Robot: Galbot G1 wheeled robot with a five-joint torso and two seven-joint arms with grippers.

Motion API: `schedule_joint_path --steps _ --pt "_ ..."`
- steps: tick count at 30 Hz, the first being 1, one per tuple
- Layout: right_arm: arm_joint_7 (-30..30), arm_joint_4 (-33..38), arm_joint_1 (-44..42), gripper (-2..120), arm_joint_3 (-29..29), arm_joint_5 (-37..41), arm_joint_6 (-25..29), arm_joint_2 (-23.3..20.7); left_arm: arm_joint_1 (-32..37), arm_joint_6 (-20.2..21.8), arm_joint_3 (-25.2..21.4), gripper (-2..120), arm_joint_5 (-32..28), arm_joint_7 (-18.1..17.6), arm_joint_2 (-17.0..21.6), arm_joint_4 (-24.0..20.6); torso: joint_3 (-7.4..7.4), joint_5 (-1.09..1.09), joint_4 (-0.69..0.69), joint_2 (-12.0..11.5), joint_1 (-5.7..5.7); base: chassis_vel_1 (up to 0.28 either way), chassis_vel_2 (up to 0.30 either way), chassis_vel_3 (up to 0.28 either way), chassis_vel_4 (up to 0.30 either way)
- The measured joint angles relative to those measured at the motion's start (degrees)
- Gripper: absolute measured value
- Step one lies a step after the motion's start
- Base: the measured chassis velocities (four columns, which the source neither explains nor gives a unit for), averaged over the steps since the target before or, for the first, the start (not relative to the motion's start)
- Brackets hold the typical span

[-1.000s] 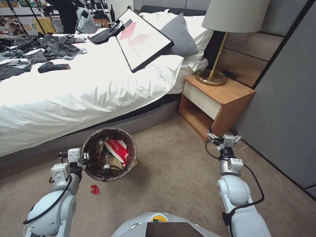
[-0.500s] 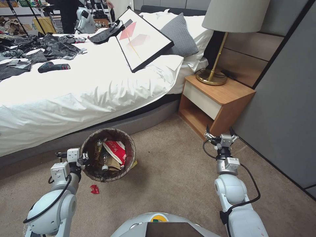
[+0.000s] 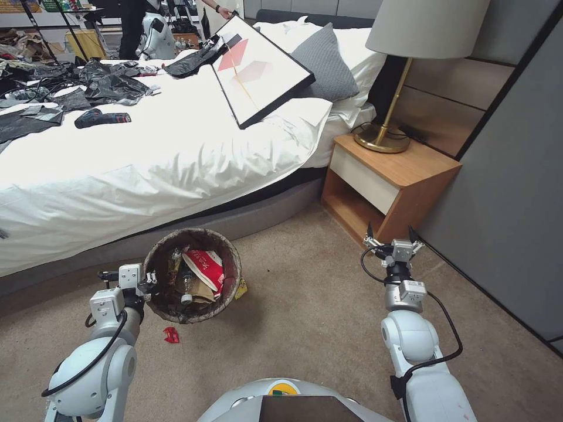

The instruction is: Pick up the trash bin, then pick up the garbage from the floor and place it into the trash bin.

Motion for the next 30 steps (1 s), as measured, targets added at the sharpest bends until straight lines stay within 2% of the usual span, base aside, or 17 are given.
schedule_joint_path --steps 30 --pt "0.46 -0.52 -0.24 100 -0.34 -0.16 -0.35 -0.23 0.18 0.39 -0.2 4 -0.09 -0.28 0.26 0.0 0.0 0.0 0.0 0.0 0.0 0.034 0.035 0.033 0.036"
